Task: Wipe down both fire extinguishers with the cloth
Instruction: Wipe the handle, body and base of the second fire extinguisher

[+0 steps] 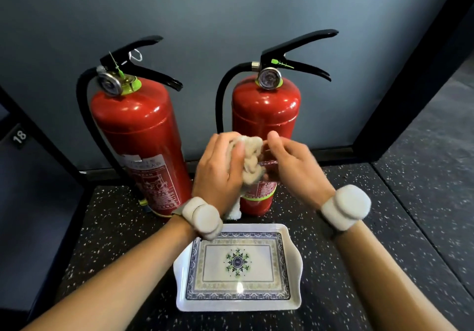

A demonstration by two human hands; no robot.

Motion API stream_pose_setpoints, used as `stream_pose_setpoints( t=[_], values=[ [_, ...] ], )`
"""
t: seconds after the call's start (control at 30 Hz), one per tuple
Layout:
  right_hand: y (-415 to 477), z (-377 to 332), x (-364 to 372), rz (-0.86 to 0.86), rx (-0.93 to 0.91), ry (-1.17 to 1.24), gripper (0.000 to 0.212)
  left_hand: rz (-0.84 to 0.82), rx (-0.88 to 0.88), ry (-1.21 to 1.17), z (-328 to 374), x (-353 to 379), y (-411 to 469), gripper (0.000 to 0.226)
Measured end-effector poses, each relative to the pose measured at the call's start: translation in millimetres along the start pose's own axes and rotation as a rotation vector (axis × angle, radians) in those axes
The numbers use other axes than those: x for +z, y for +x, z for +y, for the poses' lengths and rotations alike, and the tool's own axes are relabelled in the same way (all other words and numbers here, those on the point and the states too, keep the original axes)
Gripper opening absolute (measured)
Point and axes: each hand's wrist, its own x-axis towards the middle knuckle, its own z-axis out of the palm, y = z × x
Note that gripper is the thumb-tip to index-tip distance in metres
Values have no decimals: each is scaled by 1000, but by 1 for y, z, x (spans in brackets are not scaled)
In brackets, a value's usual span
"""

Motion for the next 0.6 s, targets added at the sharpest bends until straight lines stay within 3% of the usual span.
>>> stream_pose_setpoints(
  t=[0.07, 0.1, 0.17, 0.23, 0.43, 0.5, 0.6],
  values=[
    [5, 9, -11, 269, -136, -423, 42, 147, -88, 9, -3, -1, 13, 16],
    [7, 12, -15, 336, -173, -469, 53, 215, -147, -20, -1, -2, 20, 18],
    [18, 18, -24, 322, -242, -452, 100, 295, -240, -129, 9, 0, 35, 23],
    [34, 21, -29, 254, -330, -455, 129, 346, -292, -221, 24, 12, 45, 24],
    [64, 19, -40, 90, -490, -391, 127, 459, -345, -264, 28, 62, 47, 23],
    [65, 20, -42, 54, -492, -354, 128, 441, -360, -238, 12, 77, 30, 24],
    [66, 22, -42, 37, -459, -313, 134, 376, -526, -208, -19, 103, -7, 28]
  ],
)
